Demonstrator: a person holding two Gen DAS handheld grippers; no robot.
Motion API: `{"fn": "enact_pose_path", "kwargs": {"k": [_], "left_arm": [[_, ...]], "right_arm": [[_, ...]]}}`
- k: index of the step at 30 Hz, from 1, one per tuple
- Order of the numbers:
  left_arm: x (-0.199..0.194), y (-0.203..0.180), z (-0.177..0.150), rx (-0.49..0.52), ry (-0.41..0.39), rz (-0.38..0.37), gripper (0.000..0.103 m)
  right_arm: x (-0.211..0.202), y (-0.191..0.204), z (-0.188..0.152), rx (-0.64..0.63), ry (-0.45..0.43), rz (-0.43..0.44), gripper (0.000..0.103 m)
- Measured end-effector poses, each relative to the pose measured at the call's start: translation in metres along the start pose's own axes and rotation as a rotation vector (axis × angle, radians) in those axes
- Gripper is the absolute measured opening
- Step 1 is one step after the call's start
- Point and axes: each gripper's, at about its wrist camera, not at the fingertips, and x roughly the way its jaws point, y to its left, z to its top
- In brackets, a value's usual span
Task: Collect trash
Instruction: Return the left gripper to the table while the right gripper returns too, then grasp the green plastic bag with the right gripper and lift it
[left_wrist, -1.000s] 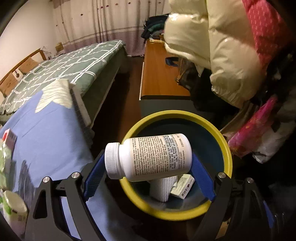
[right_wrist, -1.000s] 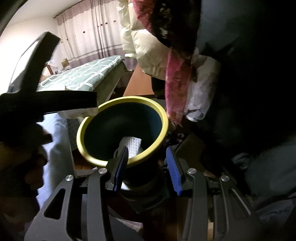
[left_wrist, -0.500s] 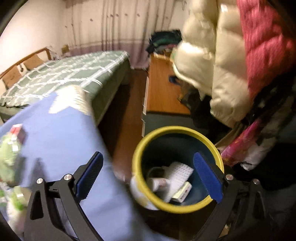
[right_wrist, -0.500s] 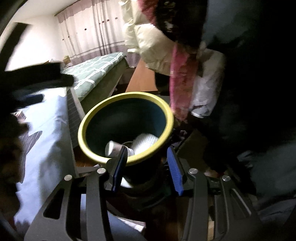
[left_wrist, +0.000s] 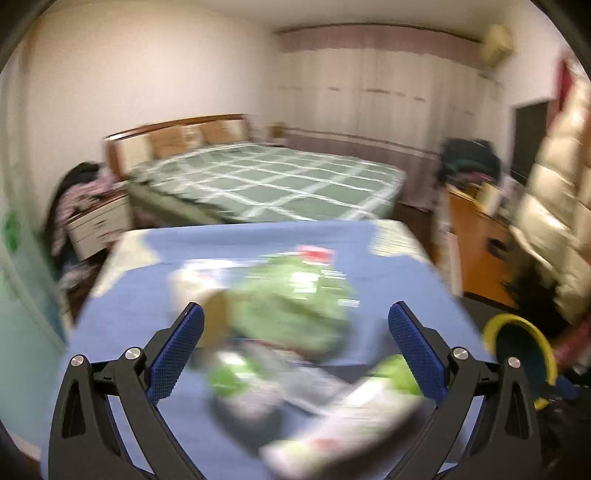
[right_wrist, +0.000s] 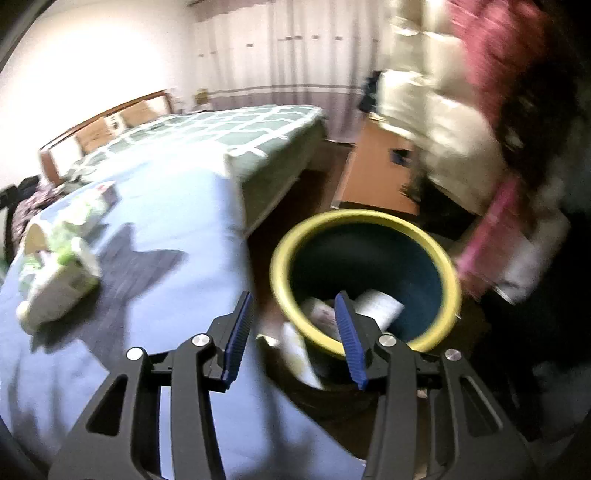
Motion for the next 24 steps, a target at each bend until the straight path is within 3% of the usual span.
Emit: {"fn": "enact_pose_path", "kwargs": {"k": [5,9,12,18,24], "left_arm": [[0.021,0.099,-0.003,-0.104,-0.033,0.205,0.098],[0.040,0.148,-0.015,-0.118,-0.031,0.345,0.098],[0.047,0.171,-0.023,-0.136,-0.026,0.391,0.098],[0.054,0.183,-0.035,-0.163,0.005,0.422,0.098],[0.050,0.178,-0.036,-0.167,-0.011,0.428,0.098]], "right_arm": [[0.009,0.055,0.027,-0.068,0.002,0.126,0.044],[0.020,0.095,0.049,-0.101,0.008,0.216,0.044],[0.029,0.129,0.066,-0.127,0.018,0.272,0.044],[0.051,0.205,0.086,-0.231,0.045,0.352,0.049],[0.098,0.252,0.087,-0.293,0.170,0.342,0.049]]}}
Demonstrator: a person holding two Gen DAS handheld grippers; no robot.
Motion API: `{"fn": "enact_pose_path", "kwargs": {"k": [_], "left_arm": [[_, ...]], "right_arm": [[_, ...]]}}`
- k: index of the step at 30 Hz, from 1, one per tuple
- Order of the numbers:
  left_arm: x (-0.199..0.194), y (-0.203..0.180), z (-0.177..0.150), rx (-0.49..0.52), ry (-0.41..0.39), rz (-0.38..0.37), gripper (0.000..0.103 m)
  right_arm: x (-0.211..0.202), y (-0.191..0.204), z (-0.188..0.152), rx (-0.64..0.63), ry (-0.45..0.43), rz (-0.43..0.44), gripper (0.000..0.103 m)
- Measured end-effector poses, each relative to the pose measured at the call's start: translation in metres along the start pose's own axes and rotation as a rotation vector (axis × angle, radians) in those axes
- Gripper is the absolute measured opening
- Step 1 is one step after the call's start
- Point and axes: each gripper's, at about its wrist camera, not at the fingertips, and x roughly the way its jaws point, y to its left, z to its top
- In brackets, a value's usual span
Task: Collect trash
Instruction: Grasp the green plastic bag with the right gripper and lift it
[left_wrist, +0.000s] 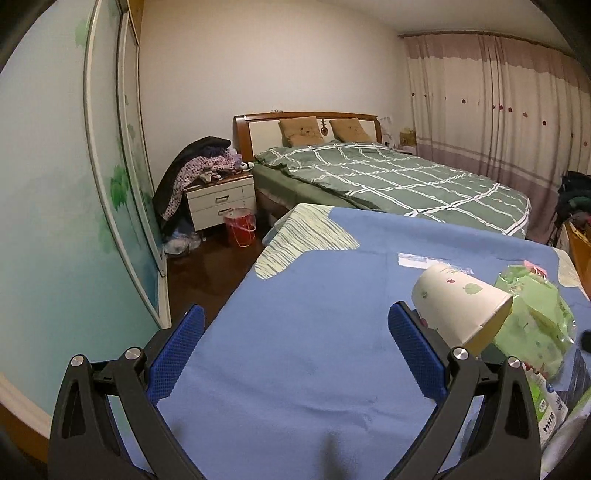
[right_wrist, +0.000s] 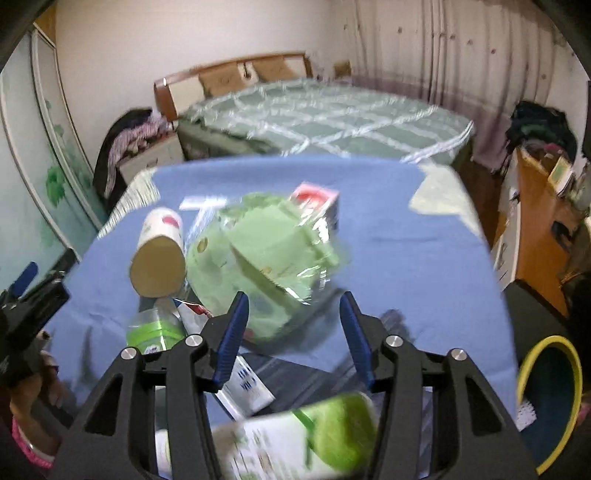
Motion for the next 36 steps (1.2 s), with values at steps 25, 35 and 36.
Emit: {"fn": "enact_pose_path", "kwargs": {"k": [25,35,36], "left_arm": [[-0.004,-0.011,-0.001,0.012,0.023,-0.014,0.098],[-0.006,-0.010,-0.001,0.011,0.024,-0.015,0.098],[-0.006,-0.011,0.000,0.010,0.025,-0.014,0.098]], "right_arm": [[0.028,0.002,0.013,-0.022,0.131,0.021,0.002],[-0.038,-0.022,0.001,0.070,-0.029,0.069,0.001],[-0.043,-0.025,0.000,0.076,-0.036,0.072,0.001]]}}
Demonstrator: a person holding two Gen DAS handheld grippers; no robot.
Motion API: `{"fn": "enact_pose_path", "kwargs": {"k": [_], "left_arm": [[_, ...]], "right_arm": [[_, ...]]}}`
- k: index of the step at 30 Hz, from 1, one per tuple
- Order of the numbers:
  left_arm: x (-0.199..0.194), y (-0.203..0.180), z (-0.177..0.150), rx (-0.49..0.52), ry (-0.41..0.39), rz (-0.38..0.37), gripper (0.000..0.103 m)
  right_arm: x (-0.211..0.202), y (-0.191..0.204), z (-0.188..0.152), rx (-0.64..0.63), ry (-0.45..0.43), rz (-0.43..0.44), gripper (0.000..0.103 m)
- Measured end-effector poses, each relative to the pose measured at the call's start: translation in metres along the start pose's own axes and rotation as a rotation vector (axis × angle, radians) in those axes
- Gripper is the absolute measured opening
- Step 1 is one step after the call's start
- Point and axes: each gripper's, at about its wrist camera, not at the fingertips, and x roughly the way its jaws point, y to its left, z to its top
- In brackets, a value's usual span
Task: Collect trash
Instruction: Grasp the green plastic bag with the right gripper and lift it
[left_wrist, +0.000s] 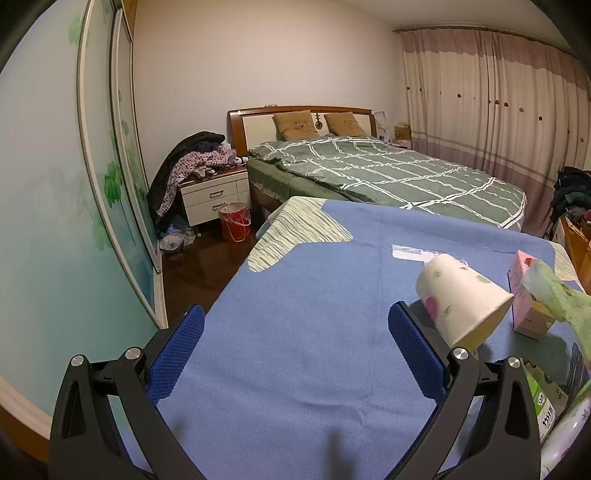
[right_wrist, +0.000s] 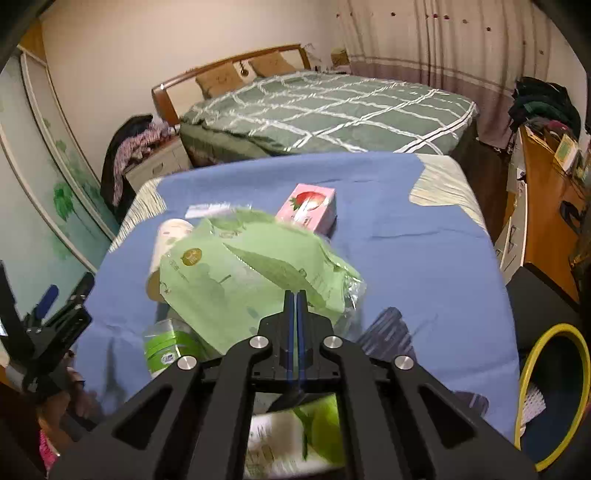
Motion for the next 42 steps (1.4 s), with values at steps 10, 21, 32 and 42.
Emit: {"fn": "enact_pose_path", "kwargs": {"k": [10,21,32,42], "left_arm": [[0.000,0.000,0.001,0.012,0.000,0.004,0.098],[0.000,-0.002,0.000,0.020,-0.001,0.005,0.098],[0.000,-0.005,0.000,0.028,-0.007,0.017,0.098],[-0.001,-0.006,0.000,0.029,-0.006,0.015,0.098]], "right_arm": [[-0.051,-0.014,-0.010,0.045,-0.098,0.032,0.001],[-0.085,-0.028,-0.022,0.043,-0.131,0.003,0.001],[-0.017,0.004,-0.036,-0.081,0.010,-0.044,0.054],[0.006,0.031,-0.041,-0.267,0.001,-0.238,0.073]]}}
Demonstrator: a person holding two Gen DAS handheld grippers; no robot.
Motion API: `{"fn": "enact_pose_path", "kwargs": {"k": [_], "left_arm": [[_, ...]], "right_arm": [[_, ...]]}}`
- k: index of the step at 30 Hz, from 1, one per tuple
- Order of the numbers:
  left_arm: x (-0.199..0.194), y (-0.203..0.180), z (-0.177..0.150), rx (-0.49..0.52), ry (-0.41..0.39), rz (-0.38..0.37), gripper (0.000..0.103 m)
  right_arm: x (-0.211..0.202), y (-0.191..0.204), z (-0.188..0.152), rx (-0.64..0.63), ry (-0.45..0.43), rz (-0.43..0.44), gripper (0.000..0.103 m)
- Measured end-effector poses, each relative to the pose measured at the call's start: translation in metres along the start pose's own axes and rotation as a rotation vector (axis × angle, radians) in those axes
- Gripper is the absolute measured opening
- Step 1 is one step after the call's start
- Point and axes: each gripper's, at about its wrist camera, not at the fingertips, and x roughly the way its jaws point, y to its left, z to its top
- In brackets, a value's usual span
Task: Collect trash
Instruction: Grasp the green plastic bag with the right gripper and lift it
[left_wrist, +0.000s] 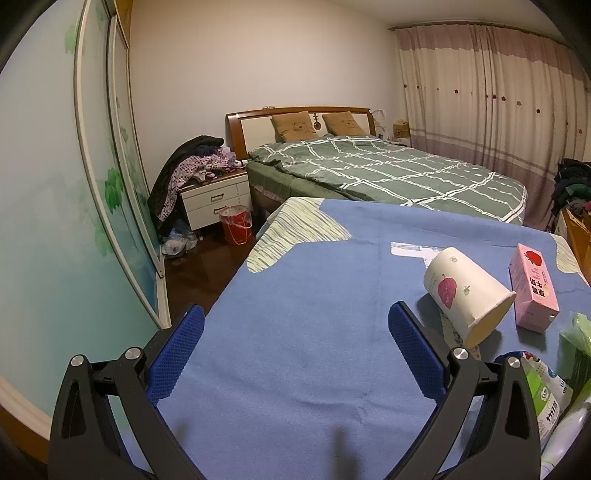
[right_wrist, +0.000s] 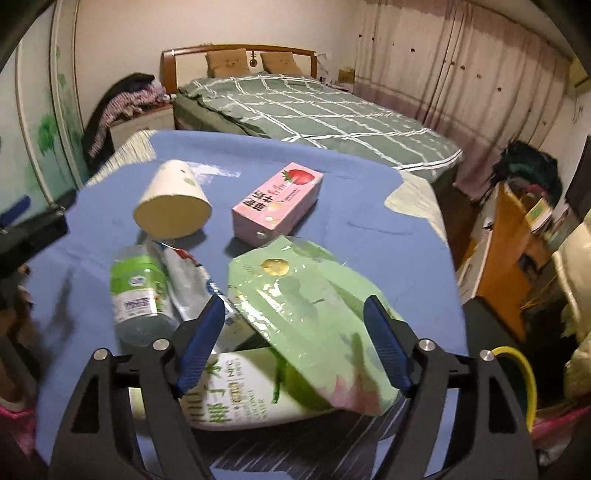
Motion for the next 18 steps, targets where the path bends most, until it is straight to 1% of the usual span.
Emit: {"fn": "enact_pose_path", "kwargs": {"k": [1,2,3,4,6,7,9,18], "left_arm": [[0.000,0.000,0.000,0.000,0.001,0.000,0.098],[0.000,0.000,0.000,0.000,0.002,0.000,0.098],[0.000,0.000,0.000,0.000,0.003,-0.001,0.098],[0.000,-0.001,0.000,0.001,0.003,-0.001,0.098],[-0.001,-0.001,0.001,0.003,0.003,-0.001,0.098],[-0.001,-0.002,0.001,0.005,0.004,-0.002,0.098],[-0.001,-0.003,0.001,0.010,0.005,-0.002,0.098],[-0.002,-0.003,0.000,0.014,0.005,0.000,0.098]], "right_arm": [[0.003,0.000,0.000,-0.003,0.004,-0.009,0.072],[0.005,-0.002,0.000,0.002,0.012,-0.010,0.055],[0.008,-0.005,0.000,0.018,0.033,0.004,0.033],[0.010,-0.008,-0.001,0.031,0.042,0.017,0.025],[0.005,-0.011,-0.003,0.037,0.026,0.010,0.009],[0.003,-0.013,-0.003,0.046,0.019,0.012,0.006],[-0.004,-0.020,-0.004,0.069,-0.005,0.018,0.004],[-0.053,-0.055,-0.009,0.167,-0.117,0.050,0.001]]}}
